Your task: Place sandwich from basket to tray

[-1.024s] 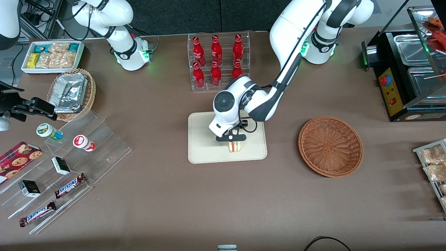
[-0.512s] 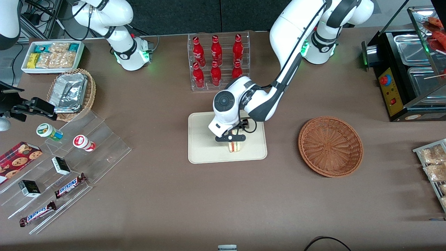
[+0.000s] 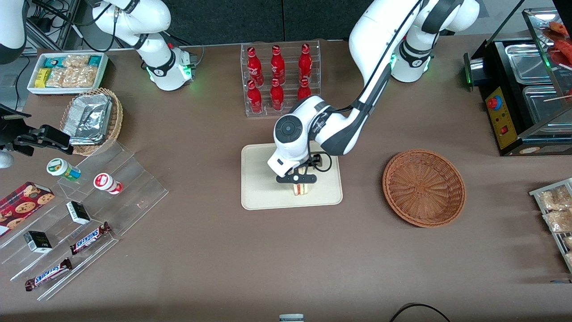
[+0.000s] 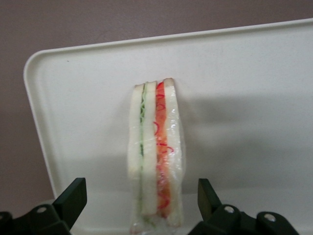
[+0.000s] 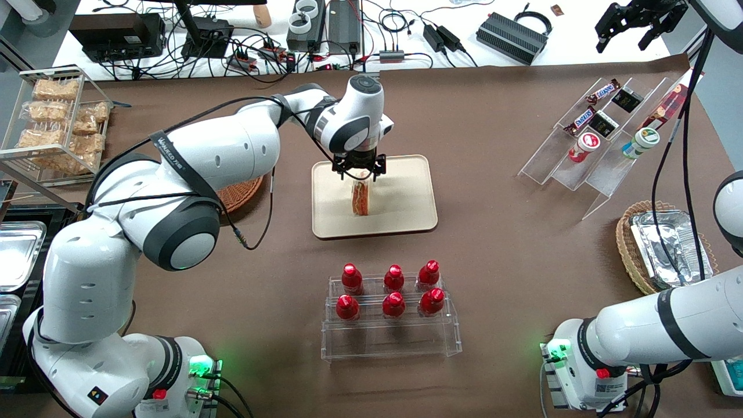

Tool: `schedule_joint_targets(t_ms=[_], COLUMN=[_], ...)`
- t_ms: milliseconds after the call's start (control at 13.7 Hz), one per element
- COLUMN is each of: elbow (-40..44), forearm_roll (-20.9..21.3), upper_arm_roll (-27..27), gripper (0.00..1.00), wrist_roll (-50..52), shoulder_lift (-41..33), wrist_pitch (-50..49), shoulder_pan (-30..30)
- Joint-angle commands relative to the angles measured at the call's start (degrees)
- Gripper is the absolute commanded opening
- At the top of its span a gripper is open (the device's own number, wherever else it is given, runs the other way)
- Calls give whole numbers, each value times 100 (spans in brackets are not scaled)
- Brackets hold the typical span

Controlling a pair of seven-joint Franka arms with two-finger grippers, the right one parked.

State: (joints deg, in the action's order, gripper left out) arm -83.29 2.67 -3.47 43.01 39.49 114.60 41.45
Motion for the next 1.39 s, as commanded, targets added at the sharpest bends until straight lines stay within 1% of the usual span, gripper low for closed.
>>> schedule_joint_targets(t_ms=[0,73,439,659,951,1098,1317], elbow=[-143,-222,-372,-635,-1258,-1374,-1374], forearm_roll=[119,41,-21,-336,-425,-469,-469], upper_arm_roll=[75,83,83,75,75,75,92], gripper=[100,100,100,100,100,100,100], wrist_roll=[-510,-557,-917,-1636,-2673,-3060,-3561], shoulder_lift=[-414,-546,-1048,-1434,-2154,-2410,-2805], wrist_pitch=[-429,-508,-509,-544,-553,-789,-1473], shoulder_pan=[-189,-329,-1339,-1911,-2632,-2930,-3248])
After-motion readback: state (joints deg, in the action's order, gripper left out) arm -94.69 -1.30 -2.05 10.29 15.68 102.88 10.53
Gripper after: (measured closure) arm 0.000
